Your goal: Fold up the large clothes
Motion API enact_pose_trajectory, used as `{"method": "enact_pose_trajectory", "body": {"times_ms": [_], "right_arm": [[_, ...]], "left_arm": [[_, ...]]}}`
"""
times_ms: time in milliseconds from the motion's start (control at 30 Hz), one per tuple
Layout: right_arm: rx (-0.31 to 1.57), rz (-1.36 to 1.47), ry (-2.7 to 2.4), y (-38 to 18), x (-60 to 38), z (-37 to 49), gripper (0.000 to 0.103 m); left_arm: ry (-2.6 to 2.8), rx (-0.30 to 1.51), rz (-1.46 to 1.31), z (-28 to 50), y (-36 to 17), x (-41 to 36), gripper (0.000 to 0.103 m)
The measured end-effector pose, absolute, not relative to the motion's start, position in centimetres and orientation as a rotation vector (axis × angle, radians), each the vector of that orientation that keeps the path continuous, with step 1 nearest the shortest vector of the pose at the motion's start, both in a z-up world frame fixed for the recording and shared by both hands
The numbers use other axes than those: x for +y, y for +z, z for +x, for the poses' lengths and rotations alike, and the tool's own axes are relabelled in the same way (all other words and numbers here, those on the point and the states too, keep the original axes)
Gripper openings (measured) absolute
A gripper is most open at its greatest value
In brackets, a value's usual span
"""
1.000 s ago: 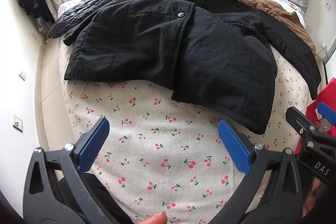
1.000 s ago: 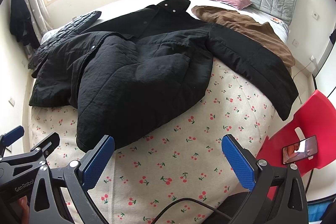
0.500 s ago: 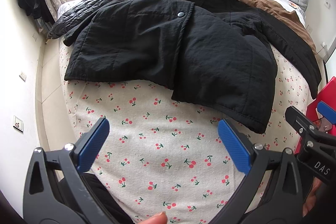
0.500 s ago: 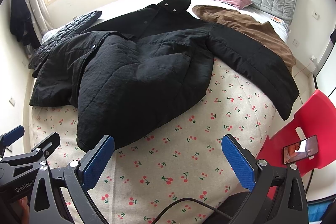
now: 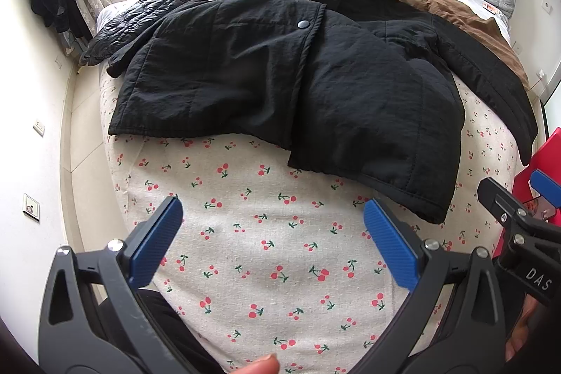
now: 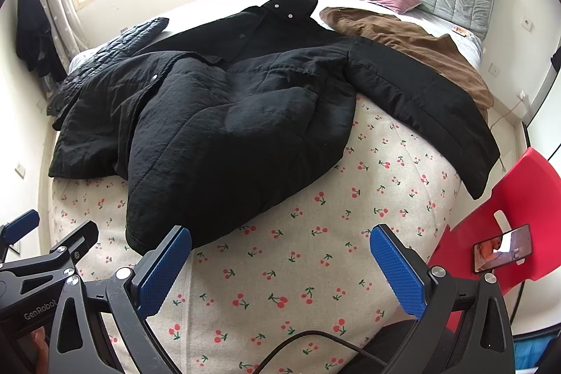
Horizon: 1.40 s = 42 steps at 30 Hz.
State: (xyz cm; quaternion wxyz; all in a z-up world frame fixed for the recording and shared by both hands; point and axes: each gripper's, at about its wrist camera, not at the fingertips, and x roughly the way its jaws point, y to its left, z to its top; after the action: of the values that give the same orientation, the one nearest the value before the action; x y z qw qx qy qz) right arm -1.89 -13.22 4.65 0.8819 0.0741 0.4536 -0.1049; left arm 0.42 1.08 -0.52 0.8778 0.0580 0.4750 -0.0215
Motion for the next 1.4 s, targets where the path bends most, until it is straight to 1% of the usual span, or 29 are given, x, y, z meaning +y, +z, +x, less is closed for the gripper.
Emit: {"method": "enact_pose_trajectory", "body": {"times_ms": [300, 533, 633, 800, 933, 1067, 1167, 1233, 1300, 1400], "right_arm": [[0.952, 0.159, -0.211, 4.3, -13.6, -1.5, 0.103], [0.93, 0.149, -0.14, 4.0, -14.8, -0.2, 0.103], [0.952, 0.24, -0.05, 3.7, -16.7, 0.9, 0.103], [0.978, 0.38, 0.035, 2.9, -21.3, 3.3, 0.103], [1.011, 0.533, 0.118, 0.5, -24.9, 5.6, 0.103], [1.061, 0.653, 0.139, -2.6, -27.6, 8.0, 0.103], [1.054, 0.731, 0.162, -4.4, -28.6, 9.6, 0.102], [1.054, 0.793, 0.176, -5.7, -29.1, 10.5, 0.095], [1.072, 0.866, 0.214, -7.3, -29.1, 11.4, 0.092], [1.056, 0.899, 0.235, -7.9, -28.7, 12.0, 0.09]], "left_arm": [[-0.038, 0.985, 0.142, 0.9, -0.7, 1.5, 0.103], [-0.104, 0.9, 0.175, 3.2, -0.3, 3.3, 0.103], [-0.147, 0.931, 0.179, 6.0, -0.2, 5.8, 0.103], [-0.145, 0.954, 0.134, 11.8, 0.6, 12.3, 0.103], [-0.12, 0.95, 0.132, 16.0, 0.5, 17.3, 0.103], [-0.221, 0.966, 0.033, 19.5, -0.4, 21.1, 0.102], [-0.275, 1.031, -0.077, 22.2, -2.5, 22.8, 0.095], [-0.303, 1.083, -0.165, 23.6, -4.4, 23.7, 0.082], [-0.302, 1.116, -0.217, 24.4, -6.2, 24.3, 0.075], [-0.327, 1.119, -0.3, 24.5, -8.0, 24.9, 0.073]]}}
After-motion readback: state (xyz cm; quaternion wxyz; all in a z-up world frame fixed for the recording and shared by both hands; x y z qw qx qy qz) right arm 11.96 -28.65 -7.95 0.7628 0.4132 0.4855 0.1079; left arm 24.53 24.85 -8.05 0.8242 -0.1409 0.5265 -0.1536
